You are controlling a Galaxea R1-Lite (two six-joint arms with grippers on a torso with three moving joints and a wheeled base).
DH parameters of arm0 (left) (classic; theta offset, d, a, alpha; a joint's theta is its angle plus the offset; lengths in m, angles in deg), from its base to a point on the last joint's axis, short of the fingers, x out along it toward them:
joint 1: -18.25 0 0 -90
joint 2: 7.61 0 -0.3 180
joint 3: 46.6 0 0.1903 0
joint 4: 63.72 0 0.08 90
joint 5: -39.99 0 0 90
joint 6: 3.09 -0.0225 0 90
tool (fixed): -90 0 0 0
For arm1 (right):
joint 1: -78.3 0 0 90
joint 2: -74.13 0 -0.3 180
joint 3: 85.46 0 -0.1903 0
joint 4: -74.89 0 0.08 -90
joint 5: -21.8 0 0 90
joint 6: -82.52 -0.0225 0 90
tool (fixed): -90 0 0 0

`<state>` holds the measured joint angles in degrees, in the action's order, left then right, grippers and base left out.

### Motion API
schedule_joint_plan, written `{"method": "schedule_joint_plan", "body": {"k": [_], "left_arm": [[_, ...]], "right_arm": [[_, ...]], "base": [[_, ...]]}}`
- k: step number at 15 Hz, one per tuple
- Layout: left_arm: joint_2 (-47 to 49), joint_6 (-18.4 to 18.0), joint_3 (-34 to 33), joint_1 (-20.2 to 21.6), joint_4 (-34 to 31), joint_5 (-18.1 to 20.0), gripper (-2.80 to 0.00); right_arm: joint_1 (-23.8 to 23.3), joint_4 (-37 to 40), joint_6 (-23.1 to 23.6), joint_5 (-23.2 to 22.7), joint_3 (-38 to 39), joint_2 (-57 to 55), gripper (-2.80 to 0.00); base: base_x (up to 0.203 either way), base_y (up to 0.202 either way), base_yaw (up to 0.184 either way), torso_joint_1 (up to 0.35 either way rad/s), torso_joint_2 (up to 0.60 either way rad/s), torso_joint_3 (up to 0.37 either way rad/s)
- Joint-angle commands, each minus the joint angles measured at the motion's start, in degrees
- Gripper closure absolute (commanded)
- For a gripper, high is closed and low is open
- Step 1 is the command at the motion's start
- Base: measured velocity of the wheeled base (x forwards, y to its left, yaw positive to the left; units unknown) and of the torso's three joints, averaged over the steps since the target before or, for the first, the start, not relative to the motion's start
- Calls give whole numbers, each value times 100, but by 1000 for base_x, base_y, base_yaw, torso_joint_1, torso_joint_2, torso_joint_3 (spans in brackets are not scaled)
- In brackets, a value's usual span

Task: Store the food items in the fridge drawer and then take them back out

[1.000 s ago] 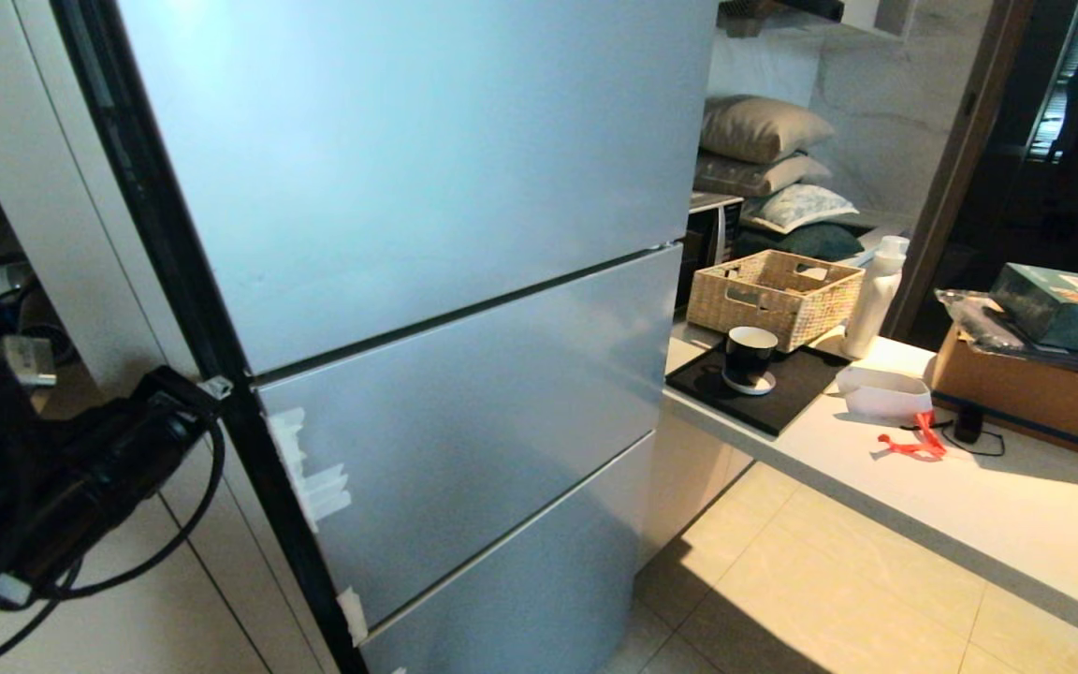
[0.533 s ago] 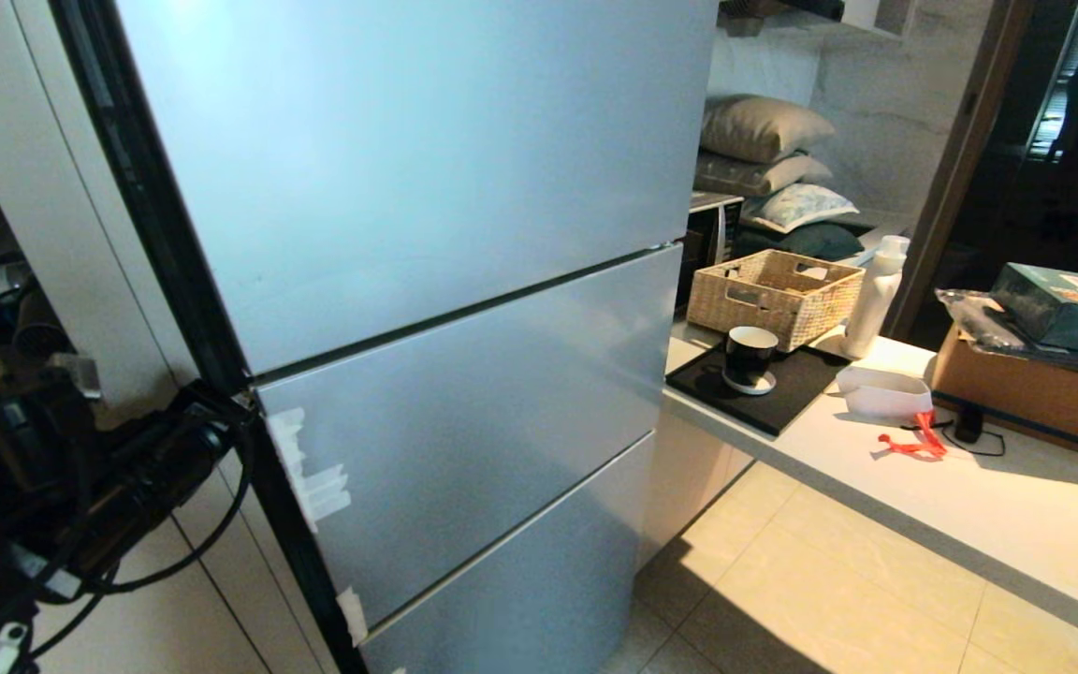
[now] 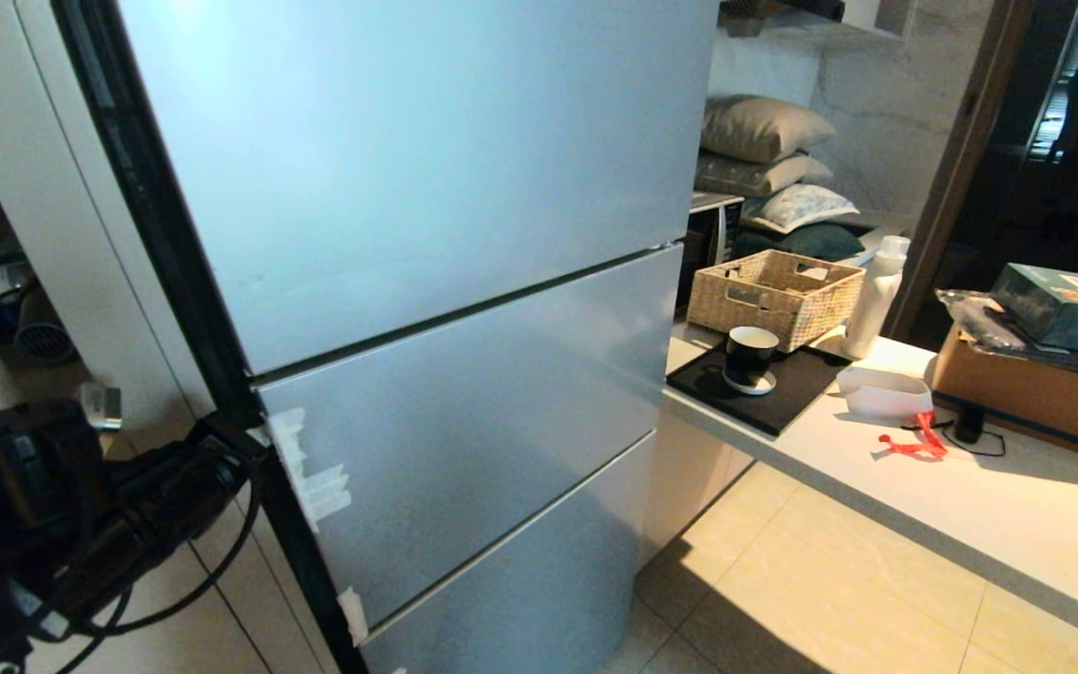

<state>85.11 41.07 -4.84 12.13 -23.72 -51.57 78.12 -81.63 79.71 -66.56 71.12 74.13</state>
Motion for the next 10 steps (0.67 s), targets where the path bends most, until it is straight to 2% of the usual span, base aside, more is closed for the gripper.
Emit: {"method": "schedule_joint_plan", "body": {"k": [1,10], "left_arm": [[-68,126,-79,-134,35,33,0],[-639,102,-499,-531,0,207,0]], "right_arm": [[1,-2,-10,2,5,-9,0],[1,-2,-1,2,-4,-9,0]], "base": [[0,0,0,0,0,0],[0,0,0,0,0,0]]}}
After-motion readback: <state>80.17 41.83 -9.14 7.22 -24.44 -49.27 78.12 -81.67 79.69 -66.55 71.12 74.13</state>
